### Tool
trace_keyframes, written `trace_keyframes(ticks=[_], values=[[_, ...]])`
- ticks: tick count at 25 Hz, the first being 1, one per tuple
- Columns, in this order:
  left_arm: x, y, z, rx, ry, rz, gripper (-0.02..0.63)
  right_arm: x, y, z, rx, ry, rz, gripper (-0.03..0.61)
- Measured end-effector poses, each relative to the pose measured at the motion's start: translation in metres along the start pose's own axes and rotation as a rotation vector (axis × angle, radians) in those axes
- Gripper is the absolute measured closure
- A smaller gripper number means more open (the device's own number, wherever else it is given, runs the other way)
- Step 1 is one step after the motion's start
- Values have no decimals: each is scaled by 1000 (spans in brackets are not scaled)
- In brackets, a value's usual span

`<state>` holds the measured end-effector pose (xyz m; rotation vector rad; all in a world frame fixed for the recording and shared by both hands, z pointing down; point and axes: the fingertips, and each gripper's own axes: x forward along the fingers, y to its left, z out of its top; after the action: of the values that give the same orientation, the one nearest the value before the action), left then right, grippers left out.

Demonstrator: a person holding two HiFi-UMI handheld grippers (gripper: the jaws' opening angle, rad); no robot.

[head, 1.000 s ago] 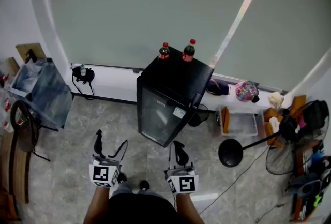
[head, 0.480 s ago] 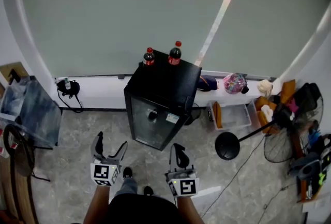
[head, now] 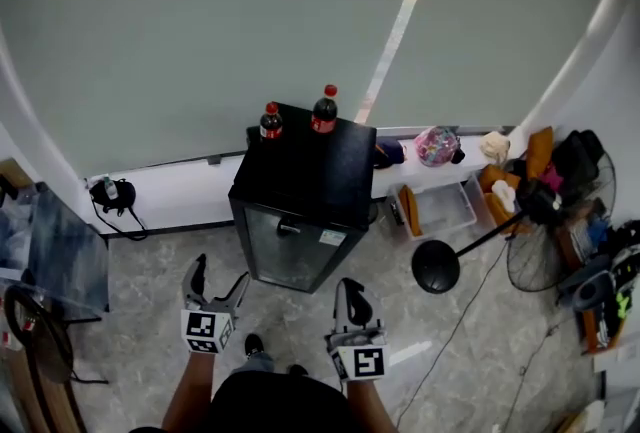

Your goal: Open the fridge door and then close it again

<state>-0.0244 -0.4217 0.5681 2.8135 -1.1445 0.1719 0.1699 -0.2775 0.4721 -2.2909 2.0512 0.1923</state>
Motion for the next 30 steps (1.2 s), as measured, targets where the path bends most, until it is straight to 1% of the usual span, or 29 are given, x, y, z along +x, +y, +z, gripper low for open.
trace_keyframes(ticks=[8,10,14,18,21,24,27,30], values=[[39,18,-29,-3,75,-71,199,13,-3,-5,-12,20,-77,569],[47,22,-36,-8,94,-87,201,14,-4,-10,-1,41,-98,569],[62,27,-51,8,129,-116,204,15,-7,-22,-2,93,-135,569],[76,32,-69,50,169,-139,204,24,-3,-17,-1,84,-148,569],[88,34,-85,59,199,-160,206,26,-6,-18,-13,100,-168,569],[100,39,-103,80,237,-180,207,27,-7,-15,-25,85,-184,569],[112,45,-122,76,283,-202,210,27,-9,-13,-52,63,-194,569],[126,53,-143,64,338,-215,215,26,-13,-16,-57,79,-213,569]])
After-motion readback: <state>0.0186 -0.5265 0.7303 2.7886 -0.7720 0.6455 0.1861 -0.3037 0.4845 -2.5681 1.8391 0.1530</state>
